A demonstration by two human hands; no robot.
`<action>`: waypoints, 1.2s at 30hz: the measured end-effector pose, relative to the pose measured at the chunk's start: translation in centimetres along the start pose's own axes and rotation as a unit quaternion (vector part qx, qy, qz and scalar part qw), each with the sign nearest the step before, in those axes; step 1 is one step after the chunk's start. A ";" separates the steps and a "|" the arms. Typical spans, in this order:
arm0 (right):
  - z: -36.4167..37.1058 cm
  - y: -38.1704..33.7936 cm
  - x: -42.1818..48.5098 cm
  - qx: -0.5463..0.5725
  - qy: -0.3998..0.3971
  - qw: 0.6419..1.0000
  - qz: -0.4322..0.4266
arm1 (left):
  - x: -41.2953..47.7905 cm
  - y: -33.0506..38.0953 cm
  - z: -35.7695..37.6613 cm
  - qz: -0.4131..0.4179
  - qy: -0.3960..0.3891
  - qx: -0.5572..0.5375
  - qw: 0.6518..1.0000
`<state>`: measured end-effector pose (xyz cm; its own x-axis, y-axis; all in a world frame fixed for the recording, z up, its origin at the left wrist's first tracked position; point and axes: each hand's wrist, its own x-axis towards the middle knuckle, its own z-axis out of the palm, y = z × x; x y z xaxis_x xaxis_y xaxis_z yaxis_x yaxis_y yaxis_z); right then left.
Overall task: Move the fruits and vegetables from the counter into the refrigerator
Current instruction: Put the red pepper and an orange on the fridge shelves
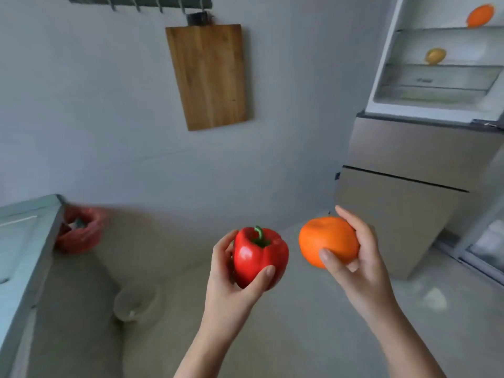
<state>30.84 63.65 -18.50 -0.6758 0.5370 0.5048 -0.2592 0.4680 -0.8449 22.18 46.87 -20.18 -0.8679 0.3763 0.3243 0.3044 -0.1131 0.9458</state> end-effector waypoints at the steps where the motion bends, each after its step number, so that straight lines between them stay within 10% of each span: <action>1: -1.2 0.9 0.5 -0.014 0.020 1.000 0.006 | 1.1 -0.5 1.5 -0.001 -0.018 -0.006 1.000; 11: -8.5 9.4 10.2 -0.045 0.200 0.977 0.055 | 14.8 -6.7 14.3 -0.042 -0.153 -0.065 0.985; 36: -31.4 25.9 39.8 -0.116 0.351 0.928 0.052 | 44.3 -10.3 53.3 -0.004 -0.354 -0.162 0.921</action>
<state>18.90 119.20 -14.68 -0.0521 0.8746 0.4820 -0.0071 0.4823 -0.8760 1.46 113.71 -16.45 -0.3619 0.8704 0.3337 0.0667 -0.3329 0.9406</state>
